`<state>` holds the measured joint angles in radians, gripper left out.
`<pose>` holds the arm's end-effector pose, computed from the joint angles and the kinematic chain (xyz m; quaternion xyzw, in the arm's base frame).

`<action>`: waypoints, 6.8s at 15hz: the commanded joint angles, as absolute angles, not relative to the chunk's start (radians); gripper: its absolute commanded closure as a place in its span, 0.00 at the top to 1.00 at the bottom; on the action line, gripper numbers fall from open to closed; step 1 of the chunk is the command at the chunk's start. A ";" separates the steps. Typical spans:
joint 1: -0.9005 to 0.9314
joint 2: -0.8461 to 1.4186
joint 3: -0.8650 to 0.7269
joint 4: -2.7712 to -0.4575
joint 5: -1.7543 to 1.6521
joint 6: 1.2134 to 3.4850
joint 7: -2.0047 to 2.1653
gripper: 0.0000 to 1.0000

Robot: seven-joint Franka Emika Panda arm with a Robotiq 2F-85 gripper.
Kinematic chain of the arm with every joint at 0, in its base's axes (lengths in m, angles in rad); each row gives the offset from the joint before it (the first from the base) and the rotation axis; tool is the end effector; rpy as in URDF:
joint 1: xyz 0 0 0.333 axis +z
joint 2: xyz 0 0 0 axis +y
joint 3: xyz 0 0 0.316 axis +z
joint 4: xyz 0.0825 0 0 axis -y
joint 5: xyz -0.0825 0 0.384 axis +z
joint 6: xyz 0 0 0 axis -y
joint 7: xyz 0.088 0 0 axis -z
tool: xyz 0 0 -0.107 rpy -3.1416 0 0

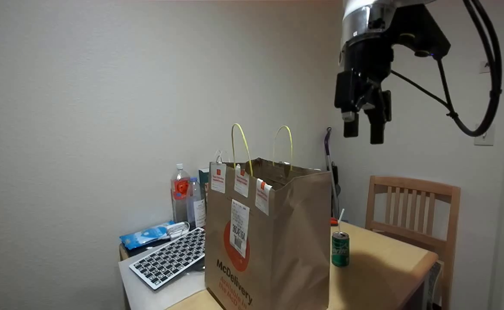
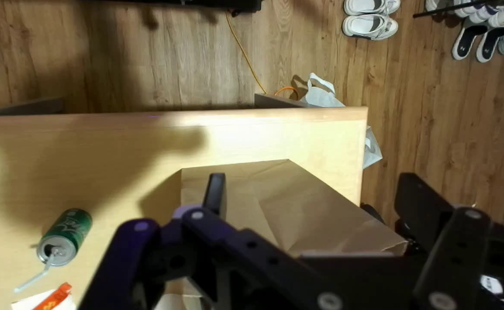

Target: Remove the straw from the can

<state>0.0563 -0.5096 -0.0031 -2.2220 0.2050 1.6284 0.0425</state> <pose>0.3870 0.0412 0.5647 -0.9938 0.0046 0.0467 0.1004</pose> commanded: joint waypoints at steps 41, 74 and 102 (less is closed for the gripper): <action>-0.164 0.022 -0.162 -2.221 0.097 2.052 0.140 1.00; -0.181 0.339 -0.163 -2.011 0.141 2.392 0.137 1.00; -0.158 0.320 -0.167 -2.029 0.110 2.400 0.170 0.27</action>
<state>-0.1584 0.3357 -0.1680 -2.0201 0.1171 2.3979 0.1712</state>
